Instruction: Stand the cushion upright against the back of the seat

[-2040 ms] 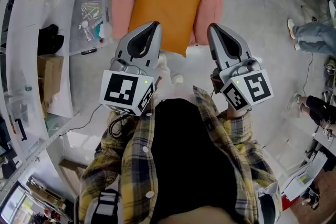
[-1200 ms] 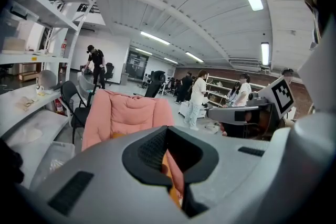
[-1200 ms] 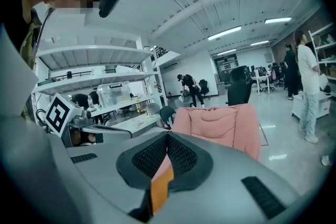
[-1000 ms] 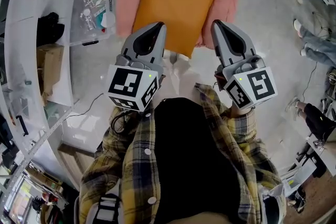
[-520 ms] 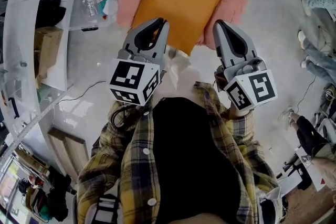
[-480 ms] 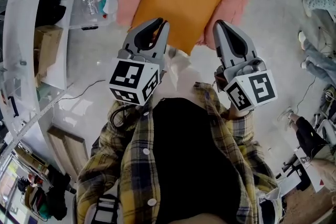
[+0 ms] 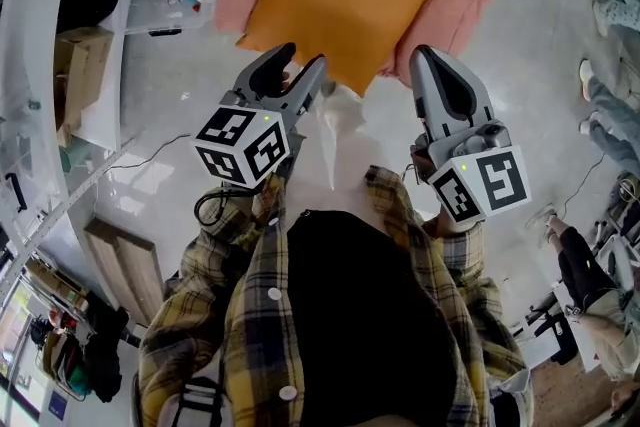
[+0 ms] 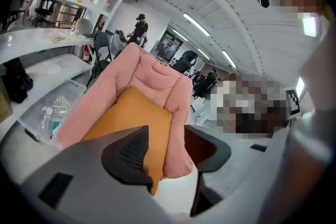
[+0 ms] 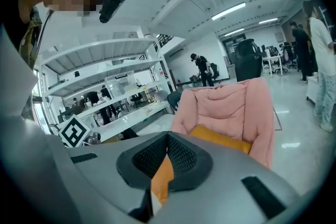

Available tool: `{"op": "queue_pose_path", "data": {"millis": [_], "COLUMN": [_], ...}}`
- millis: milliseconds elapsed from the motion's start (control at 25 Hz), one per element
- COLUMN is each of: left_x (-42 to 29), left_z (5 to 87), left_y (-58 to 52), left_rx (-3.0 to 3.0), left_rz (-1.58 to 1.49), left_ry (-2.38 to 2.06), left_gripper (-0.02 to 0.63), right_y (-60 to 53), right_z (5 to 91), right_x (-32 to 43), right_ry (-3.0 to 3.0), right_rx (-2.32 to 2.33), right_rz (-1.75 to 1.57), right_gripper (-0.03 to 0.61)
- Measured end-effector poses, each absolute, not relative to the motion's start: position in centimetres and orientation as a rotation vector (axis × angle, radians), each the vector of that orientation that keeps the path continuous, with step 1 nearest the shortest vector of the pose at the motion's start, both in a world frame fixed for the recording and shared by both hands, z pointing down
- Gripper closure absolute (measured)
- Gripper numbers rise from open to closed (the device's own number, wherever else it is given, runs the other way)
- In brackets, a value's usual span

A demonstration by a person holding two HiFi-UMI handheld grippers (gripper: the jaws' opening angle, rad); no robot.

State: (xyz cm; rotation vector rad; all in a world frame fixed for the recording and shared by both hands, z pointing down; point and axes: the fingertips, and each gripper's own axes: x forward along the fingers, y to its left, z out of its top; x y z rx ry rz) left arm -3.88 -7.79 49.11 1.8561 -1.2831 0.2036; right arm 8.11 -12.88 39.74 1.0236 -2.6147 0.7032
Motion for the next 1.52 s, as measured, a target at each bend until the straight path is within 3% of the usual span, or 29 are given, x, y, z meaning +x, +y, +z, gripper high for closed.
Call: {"op": "queue_pose_path", "data": {"millis": [920, 1520], "left_x": [-5.4, -3.7], "left_z": [75.3, 84.3], "left_y": [-0.6, 1.5], "left_rx": [1.329, 1.322], "left_rz": [0.236, 0.086], "left_ry": [-1.194, -0.992], "left_gripper": [0.362, 0.362], "right_y": [-13.4, -12.6], "right_z": [50.3, 54.3], "right_x": [4.8, 4.2], "right_ry": [-2.574, -2.511], "right_rx": [0.848, 0.784], "right_rz": [0.753, 0.791], "right_gripper": [0.561, 0.561]}}
